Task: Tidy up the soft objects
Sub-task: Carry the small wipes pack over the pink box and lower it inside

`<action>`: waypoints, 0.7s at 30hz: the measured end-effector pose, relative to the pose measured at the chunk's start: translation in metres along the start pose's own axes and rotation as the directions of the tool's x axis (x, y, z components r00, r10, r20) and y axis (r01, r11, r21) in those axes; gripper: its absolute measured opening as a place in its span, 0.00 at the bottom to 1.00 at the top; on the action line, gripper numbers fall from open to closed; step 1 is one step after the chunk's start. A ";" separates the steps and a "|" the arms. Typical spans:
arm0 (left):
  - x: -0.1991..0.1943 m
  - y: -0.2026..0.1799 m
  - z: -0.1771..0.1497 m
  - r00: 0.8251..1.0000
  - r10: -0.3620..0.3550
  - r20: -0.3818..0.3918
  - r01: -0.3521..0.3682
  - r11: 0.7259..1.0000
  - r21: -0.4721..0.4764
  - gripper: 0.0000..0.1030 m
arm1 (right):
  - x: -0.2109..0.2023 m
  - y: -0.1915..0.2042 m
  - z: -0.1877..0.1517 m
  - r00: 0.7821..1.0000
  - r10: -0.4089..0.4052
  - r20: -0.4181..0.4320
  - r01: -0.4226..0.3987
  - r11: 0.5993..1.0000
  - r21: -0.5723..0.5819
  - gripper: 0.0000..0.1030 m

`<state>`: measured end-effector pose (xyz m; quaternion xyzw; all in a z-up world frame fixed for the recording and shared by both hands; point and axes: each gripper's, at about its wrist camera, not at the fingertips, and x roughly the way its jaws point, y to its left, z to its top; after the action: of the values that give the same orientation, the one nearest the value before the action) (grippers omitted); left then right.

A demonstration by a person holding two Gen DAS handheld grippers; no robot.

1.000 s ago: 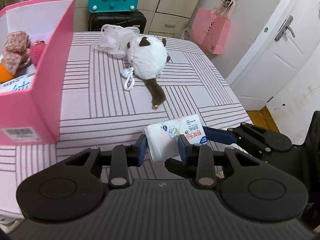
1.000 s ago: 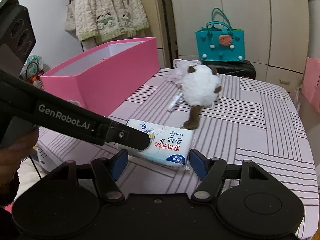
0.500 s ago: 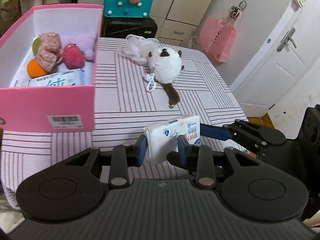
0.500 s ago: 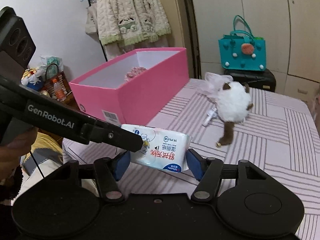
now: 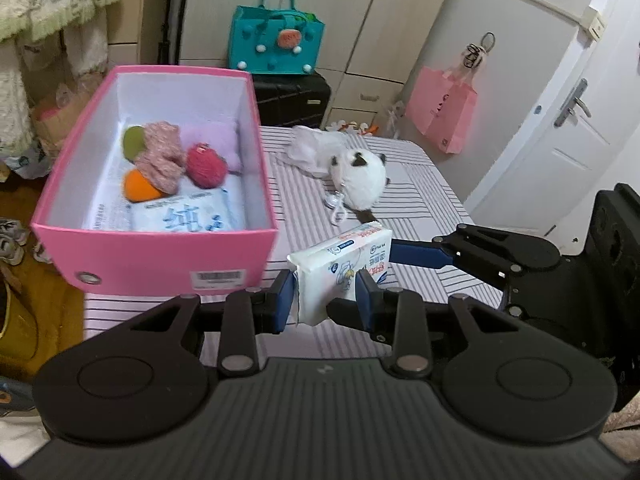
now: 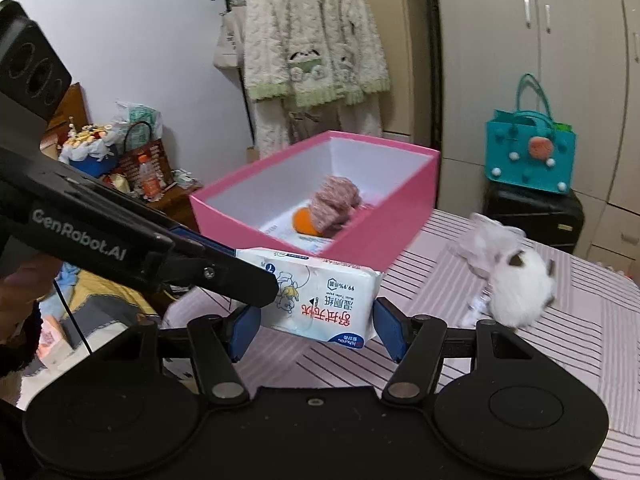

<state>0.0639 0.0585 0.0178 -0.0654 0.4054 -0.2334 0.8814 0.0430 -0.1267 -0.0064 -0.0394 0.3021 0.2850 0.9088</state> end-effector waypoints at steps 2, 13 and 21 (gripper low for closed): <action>-0.009 0.005 0.004 1.000 0.012 0.016 -0.012 1.000 0.005 0.30 | 0.005 0.005 0.008 1.000 0.011 0.005 -0.011 1.000 -0.006 0.66; -0.016 0.049 0.043 0.994 0.076 0.079 -0.075 0.997 -0.015 0.32 | 0.050 0.011 0.058 0.998 0.061 0.036 -0.059 0.997 -0.048 0.64; -0.004 0.090 0.071 0.987 0.150 0.054 -0.147 0.988 -0.051 0.34 | 0.113 -0.009 0.093 0.984 0.174 -0.032 -0.173 0.985 0.015 0.53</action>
<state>0.1468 0.1341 0.0403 -0.0621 0.3888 -0.1555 0.9060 0.1703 -0.0558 0.0038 -0.0118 0.3211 0.3605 0.8757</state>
